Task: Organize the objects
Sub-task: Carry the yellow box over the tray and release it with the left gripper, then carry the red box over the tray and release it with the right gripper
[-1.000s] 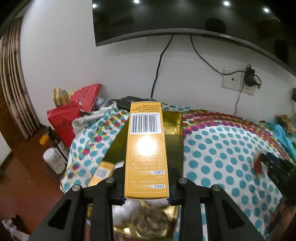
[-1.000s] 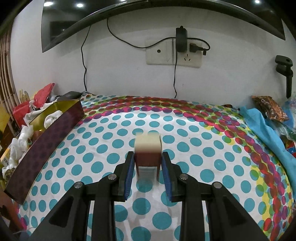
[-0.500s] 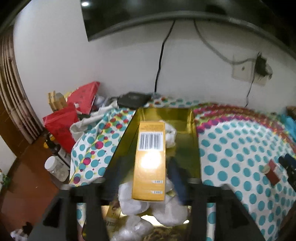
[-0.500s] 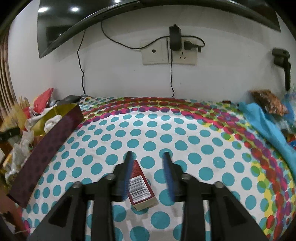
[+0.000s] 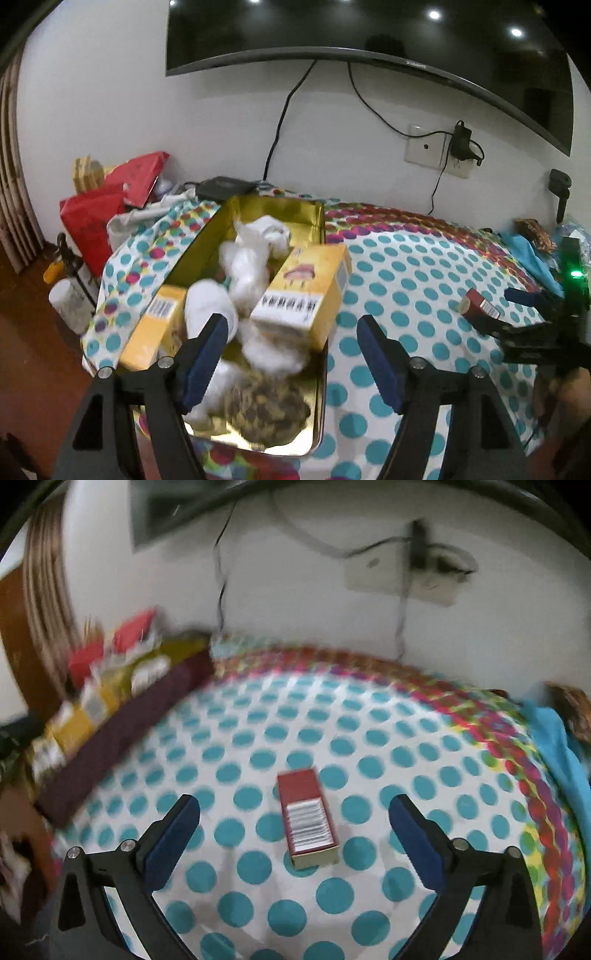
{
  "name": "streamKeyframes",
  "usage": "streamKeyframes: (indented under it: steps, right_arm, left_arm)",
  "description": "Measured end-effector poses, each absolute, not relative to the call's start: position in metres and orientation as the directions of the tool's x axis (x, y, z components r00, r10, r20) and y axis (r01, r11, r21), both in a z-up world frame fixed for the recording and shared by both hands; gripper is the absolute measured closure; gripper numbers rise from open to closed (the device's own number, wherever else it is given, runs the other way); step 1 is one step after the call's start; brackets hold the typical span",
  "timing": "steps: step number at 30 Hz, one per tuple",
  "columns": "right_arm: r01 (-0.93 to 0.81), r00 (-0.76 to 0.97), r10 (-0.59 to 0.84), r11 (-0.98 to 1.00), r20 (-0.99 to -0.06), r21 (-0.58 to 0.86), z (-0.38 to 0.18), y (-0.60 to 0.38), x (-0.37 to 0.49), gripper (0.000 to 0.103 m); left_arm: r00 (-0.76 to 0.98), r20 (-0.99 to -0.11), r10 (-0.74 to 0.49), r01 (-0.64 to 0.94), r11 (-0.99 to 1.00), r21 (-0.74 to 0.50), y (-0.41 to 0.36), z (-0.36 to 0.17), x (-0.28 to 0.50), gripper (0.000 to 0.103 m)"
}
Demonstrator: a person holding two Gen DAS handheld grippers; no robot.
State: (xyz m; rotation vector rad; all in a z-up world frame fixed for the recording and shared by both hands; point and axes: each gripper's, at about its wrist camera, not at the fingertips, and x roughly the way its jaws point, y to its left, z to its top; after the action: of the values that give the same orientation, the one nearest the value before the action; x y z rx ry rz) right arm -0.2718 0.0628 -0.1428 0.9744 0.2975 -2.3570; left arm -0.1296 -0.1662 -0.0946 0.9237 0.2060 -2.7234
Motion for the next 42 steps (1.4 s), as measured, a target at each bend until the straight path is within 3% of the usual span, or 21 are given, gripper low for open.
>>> streamKeyframes:
  steps: [1,3,4,6,21,31,42]
  right_arm:
    - [0.572,-0.577,-0.385,-0.820,-0.720,-0.019,-0.148,0.060,-0.274,0.020]
    - [0.595,-0.522,-0.447,-0.801,-0.726,0.065,-0.152,0.061,-0.281,0.047]
    - [0.603,-0.488,-0.463,-0.792,-0.740,0.098,-0.156,0.060,-0.286,0.071]
    - [0.601,-0.434,-0.460,-0.788,-0.775,0.132,-0.165,0.058,-0.294,0.076]
    - [0.607,-0.488,-0.475,-0.788,-0.733,0.106,-0.155,0.037,-0.274,0.076]
    - [0.729,-0.434,-0.567,-0.678,-0.700,0.097,-0.133,-0.062,-0.235,0.076]
    - [0.775,-0.426,-0.577,-0.630,-0.697,0.048,-0.099,-0.153,-0.237,0.076]
  left_arm:
    - [-0.772,-0.606,-0.190,0.291,-0.954,-0.071,-0.169,-0.096,-0.126,0.029]
    - [-0.777,-0.600,-0.189,0.306,-0.947,-0.098,-0.176,-0.096,-0.121,0.029]
    - [-0.776,-0.601,-0.192,0.314,-0.944,-0.105,-0.178,-0.095,-0.120,0.029]
    - [-0.780,-0.594,-0.197,0.330,-0.936,-0.122,-0.187,-0.092,-0.115,0.029]
    - [-0.769,-0.583,-0.262,0.410,-0.902,-0.135,-0.206,-0.088,-0.069,0.029]
    - [-0.749,-0.605,-0.271,0.396,-0.914,-0.082,-0.196,-0.102,-0.052,0.029]
    - [-0.756,-0.609,-0.239,0.380,-0.919,-0.110,-0.197,-0.105,-0.035,0.029]
